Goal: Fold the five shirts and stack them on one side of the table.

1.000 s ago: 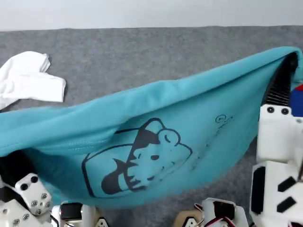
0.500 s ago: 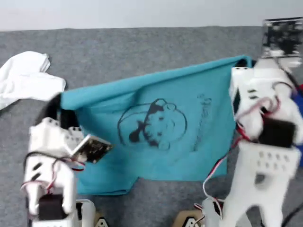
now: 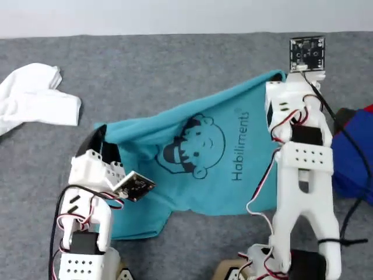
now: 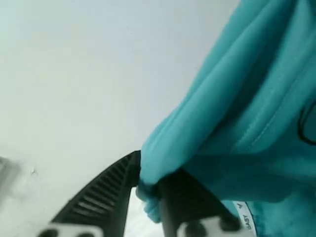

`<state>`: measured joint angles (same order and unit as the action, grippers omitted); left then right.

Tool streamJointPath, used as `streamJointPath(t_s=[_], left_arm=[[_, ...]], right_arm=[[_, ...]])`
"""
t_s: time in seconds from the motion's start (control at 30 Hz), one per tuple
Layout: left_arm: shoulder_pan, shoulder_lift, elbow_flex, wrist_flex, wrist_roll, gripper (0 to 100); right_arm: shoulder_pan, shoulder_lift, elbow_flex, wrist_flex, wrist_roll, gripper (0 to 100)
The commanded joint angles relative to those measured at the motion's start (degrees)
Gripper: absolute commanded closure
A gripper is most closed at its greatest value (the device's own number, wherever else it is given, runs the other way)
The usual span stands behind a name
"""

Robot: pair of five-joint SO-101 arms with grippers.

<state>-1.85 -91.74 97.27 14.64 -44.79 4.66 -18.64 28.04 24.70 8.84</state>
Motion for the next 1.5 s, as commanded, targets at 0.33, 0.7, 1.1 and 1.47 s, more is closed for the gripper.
streamJointPath(t_s=[0.33,0.7,1.1,1.47], left_arm=[[-0.97,-0.26,-0.48,-0.97,0.09,100],[-1.14,-0.26,-2.51,4.57,0.09,100],[-0.79,25.05,-28.35,16.00,8.44,100],[-0.88,73.14,-61.49,16.18,18.20,100]], right_arm=[[0.04,1.19,-1.05,-3.56,2.73,99.1],[-1.01,5.49,-5.19,-3.65,3.87,99.1],[-1.45,7.96,-7.30,-3.12,3.87,99.1],[-1.45,9.45,-7.30,-3.65,3.87,99.1]])
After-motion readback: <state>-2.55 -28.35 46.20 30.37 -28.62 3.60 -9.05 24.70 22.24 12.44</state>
